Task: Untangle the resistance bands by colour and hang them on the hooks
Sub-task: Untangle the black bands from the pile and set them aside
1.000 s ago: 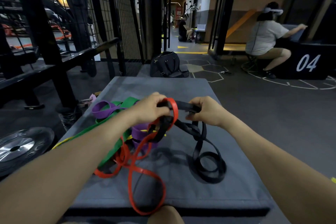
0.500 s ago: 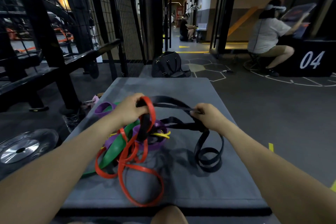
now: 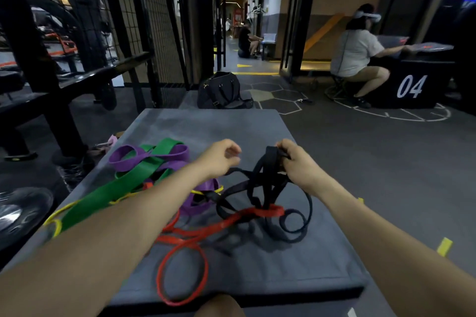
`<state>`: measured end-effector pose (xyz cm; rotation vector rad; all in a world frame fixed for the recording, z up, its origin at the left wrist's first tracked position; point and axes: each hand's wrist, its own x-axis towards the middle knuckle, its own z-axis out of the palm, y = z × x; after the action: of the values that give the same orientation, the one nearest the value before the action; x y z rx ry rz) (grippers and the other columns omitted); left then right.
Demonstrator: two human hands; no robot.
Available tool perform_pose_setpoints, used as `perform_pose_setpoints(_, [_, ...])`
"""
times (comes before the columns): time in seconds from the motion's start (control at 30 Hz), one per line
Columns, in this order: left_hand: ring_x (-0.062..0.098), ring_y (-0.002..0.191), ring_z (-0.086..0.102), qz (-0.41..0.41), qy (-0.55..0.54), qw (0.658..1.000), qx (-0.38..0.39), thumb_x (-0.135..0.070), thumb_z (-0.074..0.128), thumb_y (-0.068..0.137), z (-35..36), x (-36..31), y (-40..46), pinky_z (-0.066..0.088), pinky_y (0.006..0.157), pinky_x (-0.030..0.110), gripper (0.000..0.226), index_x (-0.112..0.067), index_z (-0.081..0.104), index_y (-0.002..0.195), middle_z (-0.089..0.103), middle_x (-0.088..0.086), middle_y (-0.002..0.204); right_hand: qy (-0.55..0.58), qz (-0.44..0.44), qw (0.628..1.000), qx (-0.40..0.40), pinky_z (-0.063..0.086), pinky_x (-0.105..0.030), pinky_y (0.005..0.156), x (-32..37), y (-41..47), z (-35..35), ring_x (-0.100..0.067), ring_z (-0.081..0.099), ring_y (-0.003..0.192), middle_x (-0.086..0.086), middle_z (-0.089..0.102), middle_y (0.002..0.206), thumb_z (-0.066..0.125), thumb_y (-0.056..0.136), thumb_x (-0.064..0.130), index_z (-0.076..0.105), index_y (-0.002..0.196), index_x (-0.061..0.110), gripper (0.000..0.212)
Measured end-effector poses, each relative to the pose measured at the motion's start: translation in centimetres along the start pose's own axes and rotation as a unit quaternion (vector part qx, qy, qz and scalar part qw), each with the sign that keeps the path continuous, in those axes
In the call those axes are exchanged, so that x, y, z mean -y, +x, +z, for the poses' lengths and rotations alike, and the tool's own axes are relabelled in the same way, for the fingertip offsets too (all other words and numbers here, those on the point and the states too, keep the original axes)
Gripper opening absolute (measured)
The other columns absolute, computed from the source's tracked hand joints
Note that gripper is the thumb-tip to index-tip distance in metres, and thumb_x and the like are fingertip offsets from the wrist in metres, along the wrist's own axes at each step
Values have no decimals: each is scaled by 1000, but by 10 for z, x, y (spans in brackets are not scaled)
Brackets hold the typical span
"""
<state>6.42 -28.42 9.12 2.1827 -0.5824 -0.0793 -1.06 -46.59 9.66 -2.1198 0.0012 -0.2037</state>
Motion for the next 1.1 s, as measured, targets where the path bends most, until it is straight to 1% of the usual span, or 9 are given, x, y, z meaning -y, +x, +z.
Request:
perform_pose_setpoints(0.17, [22,101,57,22,173,970,168,-10,42,94,42,2,17,43,91,32,27,-3,60,113,64,14,117,-41,-5,999,-25,50,-49,80,-7,0,-7,-36,60,88,-11,59,85,41,90,-7,48,86,14,23])
perform_pose_setpoints(0.27, [16,85,47,-17,47,973,225,-22,46,96,40,11,17,38,79,30,32,5,63,93,58,9,90,-147,-15,988,-52,45,-37,70,-22,-1,-12,-28,57,83,-5,57,84,46,90,-2,48,87,13,15])
perform_pose_setpoints(0.43, [12,72,59,-31,-187,980,68,-26,56,91,7,11,17,46,76,28,23,-7,65,80,68,5,75,-285,2,954,-96,36,-37,56,-41,-5,-7,-32,48,70,-11,50,82,44,87,2,40,81,8,10])
perform_pose_setpoints(0.67, [-5,47,59,-45,-355,927,-113,-18,51,93,-36,14,7,44,48,9,22,-16,61,73,66,-13,51,-210,37,964,-156,27,-31,47,-46,-6,-14,-30,46,61,-12,51,72,40,82,-1,36,81,5,8])
perform_pose_setpoints(0.8, [2,44,55,-113,-247,960,-75,-15,51,91,-41,26,-7,42,48,13,40,-17,68,54,62,-10,44,-149,49,969,-189,26,-29,45,-39,-9,-15,-21,39,54,-6,47,66,37,83,-6,35,81,7,13])
perform_pose_setpoints(0.9, [8,52,51,-194,25,972,134,-32,33,99,-38,24,-17,38,52,17,49,-9,68,74,60,-2,57,-129,33,975,-178,25,-29,48,-35,-13,-12,-21,37,55,-7,46,65,33,79,-14,36,82,5,20])
perform_pose_setpoints(0.97, [13,67,55,-120,138,973,144,-40,31,98,-26,14,-15,46,70,24,48,-6,65,94,61,4,77,-120,10,981,-154,26,-29,50,-31,-16,-8,-21,37,57,-8,46,65,33,77,-16,39,85,3,21])
perform_pose_setpoints(1.03, [18,87,59,-44,104,988,105,-41,43,95,-3,-2,-12,47,88,33,34,-12,60,102,64,6,98,-110,-13,984,-139,28,-29,50,-27,-16,-2,-21,40,58,-7,48,65,34,77,-16,39,85,4,22])
perform_pose_setpoints(1.1, [19,98,58,5,125,985,119,-39,53,91,24,-22,-9,46,89,33,32,-15,55,111,63,5,110,-97,-25,985,-138,30,-29,50,-25,-14,0,-19,42,58,-9,50,67,36,78,-14,40,85,5,21])
